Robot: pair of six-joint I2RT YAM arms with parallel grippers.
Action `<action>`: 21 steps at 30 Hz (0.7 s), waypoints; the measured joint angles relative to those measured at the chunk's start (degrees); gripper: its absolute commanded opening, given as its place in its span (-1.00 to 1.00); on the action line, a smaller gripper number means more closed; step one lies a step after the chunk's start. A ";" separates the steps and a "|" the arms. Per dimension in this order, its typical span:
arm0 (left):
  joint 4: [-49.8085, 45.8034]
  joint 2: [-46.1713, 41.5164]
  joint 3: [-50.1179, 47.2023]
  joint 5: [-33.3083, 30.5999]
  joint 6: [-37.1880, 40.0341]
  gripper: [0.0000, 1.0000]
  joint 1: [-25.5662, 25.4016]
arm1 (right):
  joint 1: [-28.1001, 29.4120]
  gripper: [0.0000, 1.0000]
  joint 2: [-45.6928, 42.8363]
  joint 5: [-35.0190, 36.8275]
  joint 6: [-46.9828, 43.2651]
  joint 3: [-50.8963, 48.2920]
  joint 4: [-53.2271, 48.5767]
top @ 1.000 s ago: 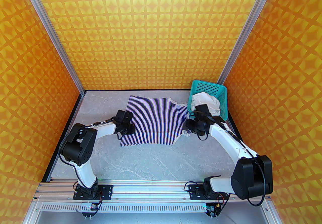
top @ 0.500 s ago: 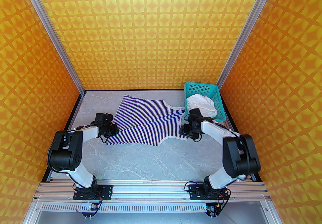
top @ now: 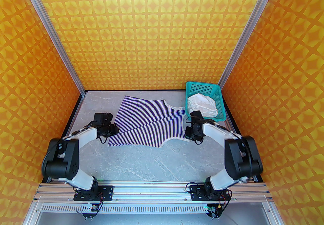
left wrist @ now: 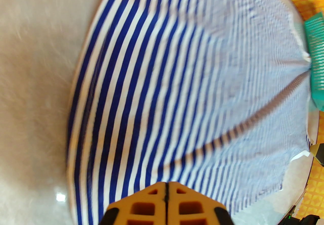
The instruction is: Fold and stack the mixed laundry pile
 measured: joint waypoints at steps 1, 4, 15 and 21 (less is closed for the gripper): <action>-0.46 -1.75 -0.11 0.00 0.02 -0.75 0.00 | 0.00 -0.18 -1.75 0.13 -0.20 -0.28 -0.76; -2.05 -5.73 -0.13 0.00 0.17 -0.68 -0.09 | 0.00 -0.11 -6.23 -0.37 -1.01 -0.79 -3.72; -4.81 9.07 17.62 1.51 4.28 -0.87 -9.09 | 2.56 -0.11 -5.81 -1.09 -2.86 16.48 -9.94; 0.46 26.95 27.80 3.10 2.73 -1.00 -9.16 | 4.22 -0.18 12.13 -2.73 -3.58 32.28 -6.23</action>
